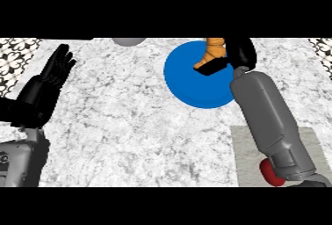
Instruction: Pick the croissant from the placemat and place it in the plate
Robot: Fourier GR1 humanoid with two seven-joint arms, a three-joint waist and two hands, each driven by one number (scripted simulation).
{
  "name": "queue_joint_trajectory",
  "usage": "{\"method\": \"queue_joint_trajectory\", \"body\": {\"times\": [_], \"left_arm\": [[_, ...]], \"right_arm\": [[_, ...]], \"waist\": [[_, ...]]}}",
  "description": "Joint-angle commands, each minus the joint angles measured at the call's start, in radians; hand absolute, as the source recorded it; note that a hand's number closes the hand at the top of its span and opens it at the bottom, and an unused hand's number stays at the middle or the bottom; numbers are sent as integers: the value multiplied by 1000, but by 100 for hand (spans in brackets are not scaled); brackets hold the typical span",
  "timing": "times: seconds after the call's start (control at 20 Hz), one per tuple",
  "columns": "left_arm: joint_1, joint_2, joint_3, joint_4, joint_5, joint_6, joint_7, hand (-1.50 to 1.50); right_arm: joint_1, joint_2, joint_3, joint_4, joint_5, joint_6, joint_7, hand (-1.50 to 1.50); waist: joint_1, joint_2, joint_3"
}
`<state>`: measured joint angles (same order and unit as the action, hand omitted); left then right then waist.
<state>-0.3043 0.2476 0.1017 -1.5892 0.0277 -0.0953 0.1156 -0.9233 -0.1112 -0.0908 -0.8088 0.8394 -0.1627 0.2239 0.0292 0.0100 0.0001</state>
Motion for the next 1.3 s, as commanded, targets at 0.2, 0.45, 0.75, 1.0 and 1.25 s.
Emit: {"method": "queue_joint_trajectory", "body": {"times": [0.2, 0.45, 0.75, 1.0, 1.25], "left_arm": [[-39, 2, -4, 31, -24, 3, -1, 0], [-7, -14, -21, -2, -11, -15, -20, 0], [-45, -16, -24, -9, -11, -9, 22, 0], [-1, -17, -24, -42, -5, -16, 2, 0], [-32, -17, -23, -16, -12, -11, 29, 0]], "right_arm": [[-148, 57, -29, 389, 47, -150, -74, 150], [-173, 50, -143, 492, -37, -220, -94, -150], [-216, 53, -238, 509, -141, -215, -231, -150], [-203, 79, -321, 467, -220, -354, -345, -150], [-200, 33, -432, 466, -354, -264, -470, -150]], "waist": [[18, 10, 0], [39, 17, 1], [51, 23, 2], [47, 16, 2], [28, 15, 2]]}}
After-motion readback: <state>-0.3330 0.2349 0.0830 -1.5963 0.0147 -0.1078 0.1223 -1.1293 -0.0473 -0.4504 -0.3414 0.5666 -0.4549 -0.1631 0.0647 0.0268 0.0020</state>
